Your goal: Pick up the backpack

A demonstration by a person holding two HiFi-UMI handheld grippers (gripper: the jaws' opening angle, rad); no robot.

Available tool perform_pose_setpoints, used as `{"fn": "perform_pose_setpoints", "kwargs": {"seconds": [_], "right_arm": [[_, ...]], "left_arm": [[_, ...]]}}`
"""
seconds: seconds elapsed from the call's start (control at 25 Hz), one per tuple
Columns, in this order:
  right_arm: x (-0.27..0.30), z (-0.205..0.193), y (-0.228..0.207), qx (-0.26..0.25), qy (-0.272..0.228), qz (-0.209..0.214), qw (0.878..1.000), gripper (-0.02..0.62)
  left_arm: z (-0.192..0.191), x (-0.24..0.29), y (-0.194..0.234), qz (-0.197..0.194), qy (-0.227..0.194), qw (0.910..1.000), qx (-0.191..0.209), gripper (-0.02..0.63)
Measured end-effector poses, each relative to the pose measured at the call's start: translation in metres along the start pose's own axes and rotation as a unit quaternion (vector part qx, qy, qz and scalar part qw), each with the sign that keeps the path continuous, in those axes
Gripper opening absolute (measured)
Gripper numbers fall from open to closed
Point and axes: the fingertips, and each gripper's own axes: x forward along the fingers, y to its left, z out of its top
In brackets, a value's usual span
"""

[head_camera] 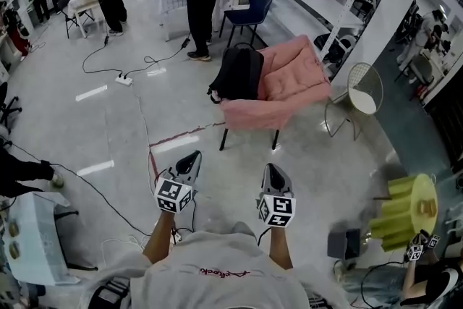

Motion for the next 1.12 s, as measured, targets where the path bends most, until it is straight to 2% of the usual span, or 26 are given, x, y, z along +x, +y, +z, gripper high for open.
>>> {"fn": "perform_pose_setpoints", "kwargs": {"seconds": [0.52, 1.12], "right_arm": [[0.025, -0.009, -0.002, -0.002, 0.007, 0.009, 1.000, 0.018], [0.146, 0.006, -0.067, -0.003, 0.000, 0.012, 1.000, 0.018]], "left_arm": [[-0.004, 0.016, 0.023, 0.011, 0.003, 0.9999, 0.009, 0.009], [0.009, 0.117, 0.089, 0.052, 0.002, 0.9984, 0.022, 0.009]]}}
